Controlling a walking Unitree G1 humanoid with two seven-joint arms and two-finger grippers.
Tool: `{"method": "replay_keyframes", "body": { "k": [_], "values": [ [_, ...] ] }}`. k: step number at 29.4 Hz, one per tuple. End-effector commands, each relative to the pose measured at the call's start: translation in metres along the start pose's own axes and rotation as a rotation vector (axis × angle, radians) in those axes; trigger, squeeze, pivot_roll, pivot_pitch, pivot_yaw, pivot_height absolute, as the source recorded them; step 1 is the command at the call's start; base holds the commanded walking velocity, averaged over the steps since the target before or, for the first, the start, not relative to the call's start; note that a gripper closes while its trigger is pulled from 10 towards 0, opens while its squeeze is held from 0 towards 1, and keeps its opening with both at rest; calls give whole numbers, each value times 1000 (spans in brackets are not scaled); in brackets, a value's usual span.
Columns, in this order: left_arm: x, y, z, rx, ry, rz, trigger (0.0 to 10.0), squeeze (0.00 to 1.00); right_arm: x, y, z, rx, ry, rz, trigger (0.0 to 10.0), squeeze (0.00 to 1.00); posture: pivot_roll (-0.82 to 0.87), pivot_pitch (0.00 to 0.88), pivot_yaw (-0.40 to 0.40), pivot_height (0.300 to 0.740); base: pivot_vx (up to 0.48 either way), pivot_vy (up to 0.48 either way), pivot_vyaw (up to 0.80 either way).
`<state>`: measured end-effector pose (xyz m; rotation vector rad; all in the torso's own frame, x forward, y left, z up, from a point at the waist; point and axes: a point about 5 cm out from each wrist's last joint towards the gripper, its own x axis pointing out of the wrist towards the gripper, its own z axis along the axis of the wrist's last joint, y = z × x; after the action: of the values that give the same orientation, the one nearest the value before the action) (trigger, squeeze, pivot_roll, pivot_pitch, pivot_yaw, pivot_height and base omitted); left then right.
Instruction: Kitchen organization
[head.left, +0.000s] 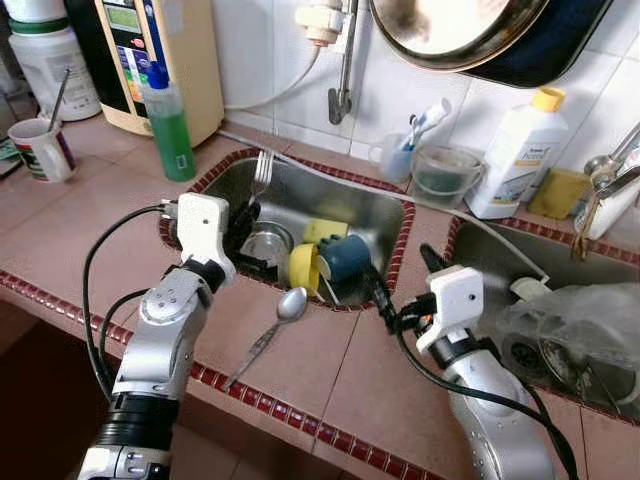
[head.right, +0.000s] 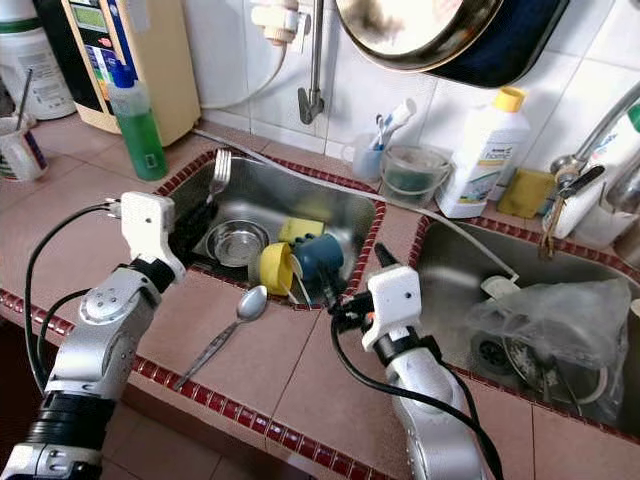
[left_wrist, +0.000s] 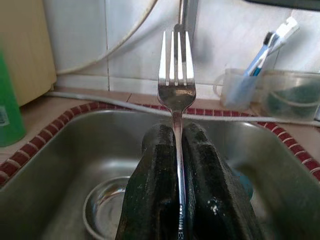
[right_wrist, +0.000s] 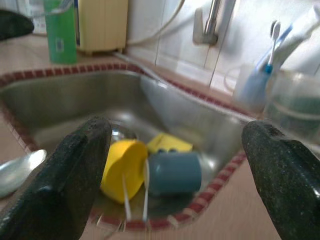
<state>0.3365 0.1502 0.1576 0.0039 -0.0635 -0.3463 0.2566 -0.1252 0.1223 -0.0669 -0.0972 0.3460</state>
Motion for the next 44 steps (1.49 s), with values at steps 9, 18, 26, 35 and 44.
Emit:
{"method": "replay_keyframes", "body": {
  "k": [9,18,26,35,44],
  "values": [
    [25,2,1,66,66,-20,10000,0,-15,7,5,-20,43,74,10000,0,-46,50,-45,731,0,0,0],
    [43,-5,5,72,66,-60,10000,0,-34,12,10,-9,80,117,10000,0,-103,103,-45,731,0,0,0],
    [54,-9,6,122,70,-125,10000,0,-50,13,19,-7,105,137,10000,0,-140,158,-62,731,0,0,0],
    [61,-9,11,147,69,-164,10000,0,-64,18,27,18,132,164,10000,0,-170,207,-67,731,0,0,0],
    [70,-13,25,228,52,-267,10000,0,-86,26,32,46,201,190,10000,0,-202,274,-65,731,0,0,0]
  ]
}}
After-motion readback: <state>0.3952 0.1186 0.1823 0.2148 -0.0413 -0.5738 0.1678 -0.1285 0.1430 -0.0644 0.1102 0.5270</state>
